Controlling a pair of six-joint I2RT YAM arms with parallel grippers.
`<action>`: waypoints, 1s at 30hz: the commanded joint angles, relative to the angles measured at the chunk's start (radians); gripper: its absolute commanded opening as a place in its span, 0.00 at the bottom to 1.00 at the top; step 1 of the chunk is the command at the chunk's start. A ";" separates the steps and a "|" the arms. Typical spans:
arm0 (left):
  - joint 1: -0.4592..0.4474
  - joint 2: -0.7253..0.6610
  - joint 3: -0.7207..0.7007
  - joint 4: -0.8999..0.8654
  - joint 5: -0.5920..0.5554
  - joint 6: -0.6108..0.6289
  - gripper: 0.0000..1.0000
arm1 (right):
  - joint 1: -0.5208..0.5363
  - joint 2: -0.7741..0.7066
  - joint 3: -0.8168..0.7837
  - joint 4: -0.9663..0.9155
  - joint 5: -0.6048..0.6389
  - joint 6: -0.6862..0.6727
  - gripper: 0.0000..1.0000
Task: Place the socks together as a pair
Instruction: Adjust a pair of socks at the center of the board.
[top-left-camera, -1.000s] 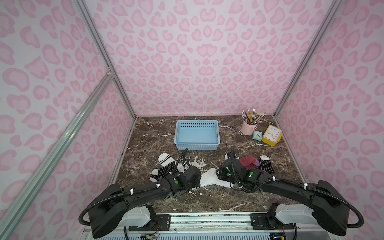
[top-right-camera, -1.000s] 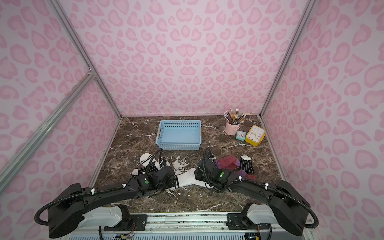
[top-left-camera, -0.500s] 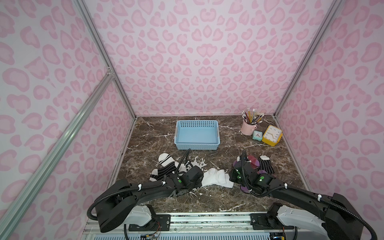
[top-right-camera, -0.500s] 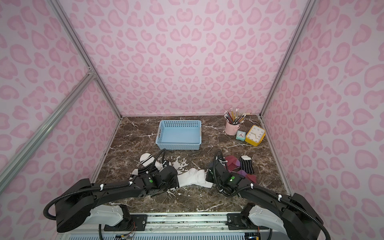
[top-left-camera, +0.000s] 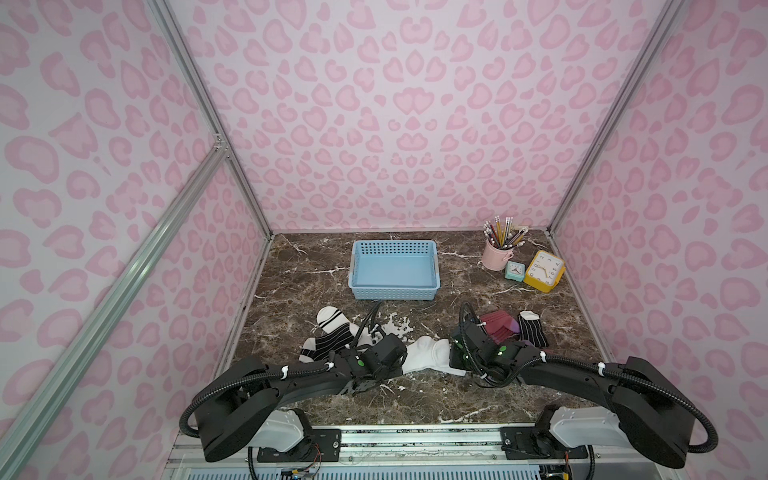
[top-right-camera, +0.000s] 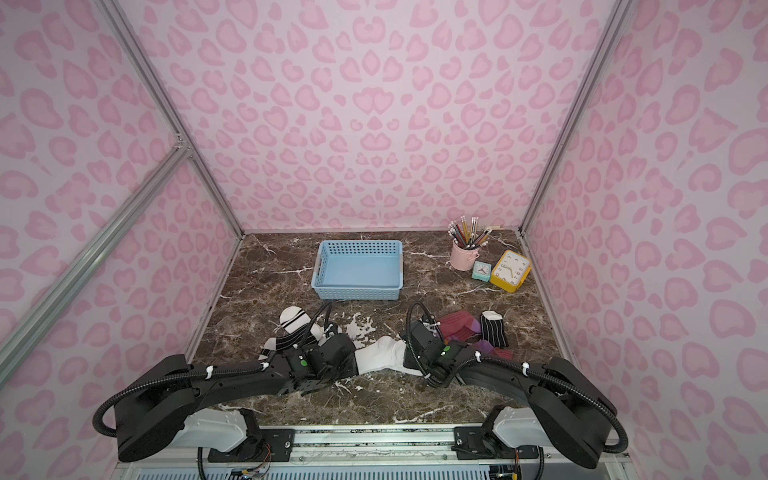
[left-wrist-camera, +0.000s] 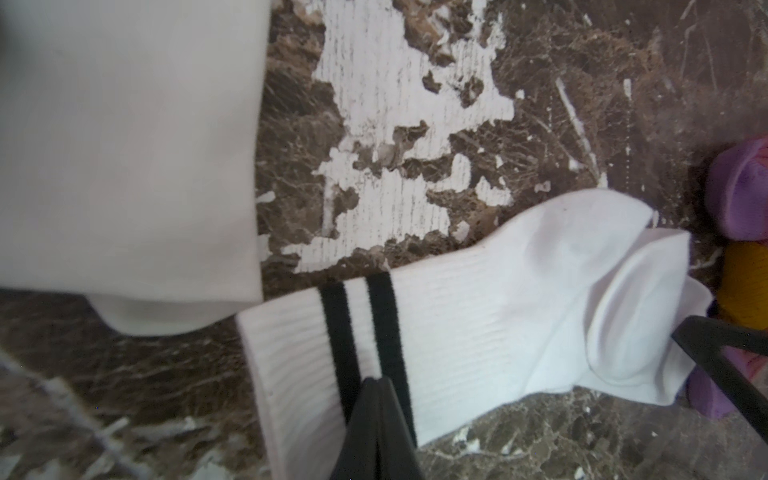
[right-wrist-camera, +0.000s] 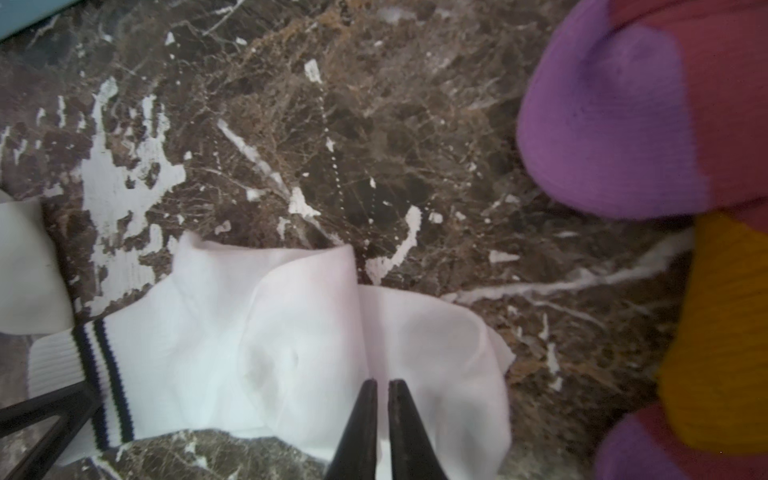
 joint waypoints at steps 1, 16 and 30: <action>-0.001 0.013 -0.003 0.040 -0.011 -0.016 0.03 | 0.003 0.015 -0.011 -0.040 0.038 0.027 0.11; 0.000 0.069 -0.021 0.007 -0.035 -0.053 0.03 | -0.029 -0.071 -0.039 -0.192 0.143 0.118 0.15; 0.000 0.048 -0.038 -0.005 -0.039 -0.071 0.03 | -0.063 -0.327 -0.145 -0.123 0.111 0.115 0.17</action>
